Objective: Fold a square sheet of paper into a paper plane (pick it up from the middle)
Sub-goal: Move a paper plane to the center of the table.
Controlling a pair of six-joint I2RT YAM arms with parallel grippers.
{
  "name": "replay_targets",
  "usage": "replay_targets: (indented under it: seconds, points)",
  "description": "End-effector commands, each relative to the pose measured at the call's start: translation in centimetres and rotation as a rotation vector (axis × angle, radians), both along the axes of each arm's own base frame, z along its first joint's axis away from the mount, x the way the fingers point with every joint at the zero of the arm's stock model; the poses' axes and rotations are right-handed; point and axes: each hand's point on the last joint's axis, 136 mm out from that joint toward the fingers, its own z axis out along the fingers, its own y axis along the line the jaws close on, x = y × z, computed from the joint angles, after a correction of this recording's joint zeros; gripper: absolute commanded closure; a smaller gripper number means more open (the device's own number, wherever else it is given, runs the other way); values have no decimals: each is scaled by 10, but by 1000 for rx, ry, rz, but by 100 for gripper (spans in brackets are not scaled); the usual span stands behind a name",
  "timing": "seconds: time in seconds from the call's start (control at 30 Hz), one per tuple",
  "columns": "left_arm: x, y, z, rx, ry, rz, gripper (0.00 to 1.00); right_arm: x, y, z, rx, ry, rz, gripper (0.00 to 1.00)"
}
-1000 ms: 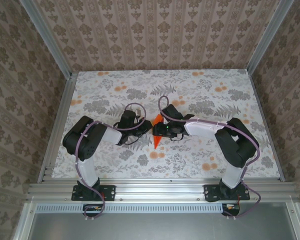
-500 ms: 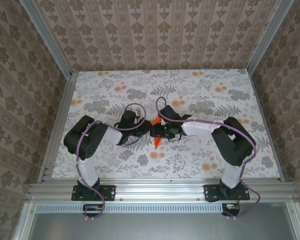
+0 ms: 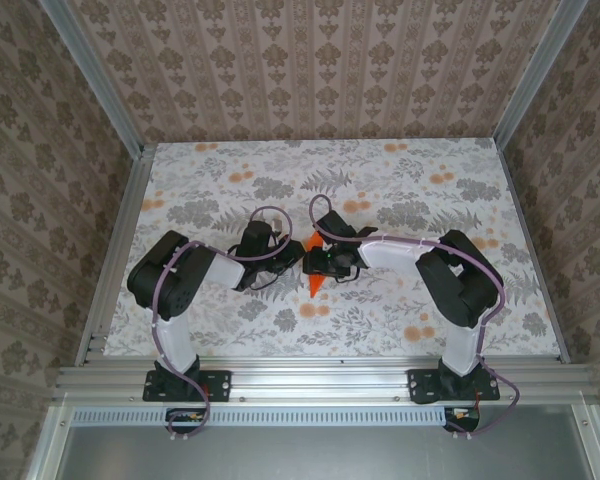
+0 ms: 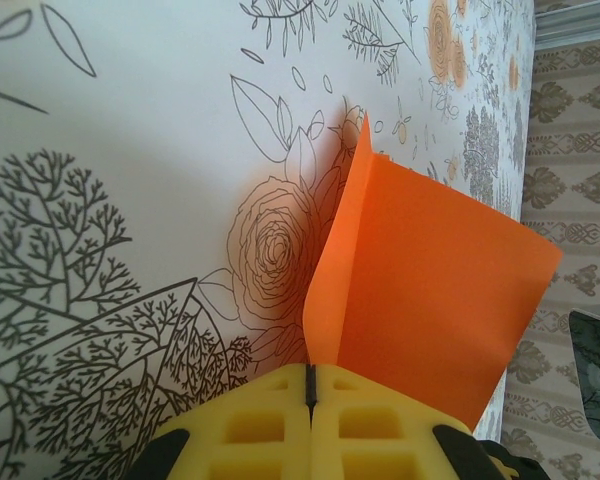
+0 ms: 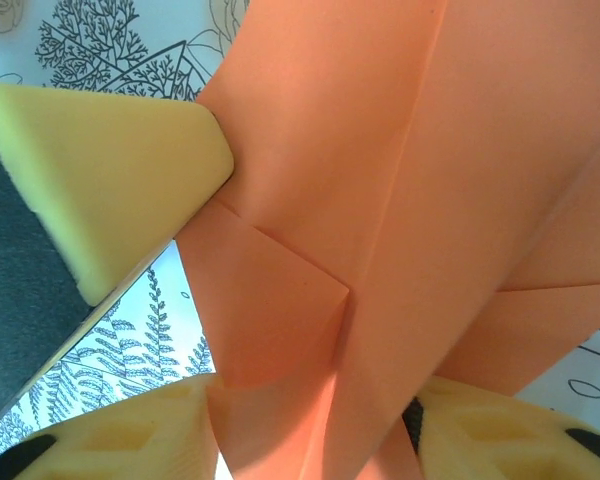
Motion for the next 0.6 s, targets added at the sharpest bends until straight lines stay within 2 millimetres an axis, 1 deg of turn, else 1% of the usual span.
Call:
replay_targets:
  seconds: [0.0, 0.2, 0.23, 0.37, 0.47, 0.57]
  points:
    - [1, -6, 6, -26, -5, -11, 96, 0, -3, -1, -31, 6, -24, 55]
    - [1, -5, 4, -18, -1, -6, 96, 1, -3, 6, -9, -11, -38, 57]
    - [1, -4, 3, -15, 1, -5, 96, 1, -4, 7, -9, -11, -44, 59]
    - [1, -3, 2, -11, 2, -3, 96, 1, -7, 5, -22, -10, -59, 75]
    - [0, -3, 1, -9, 4, -2, 96, 1, -10, 5, -43, -13, -68, 75]
    - [1, -3, 1, -7, 4, 0, 96, 1, -13, 6, -75, -26, -79, 71]
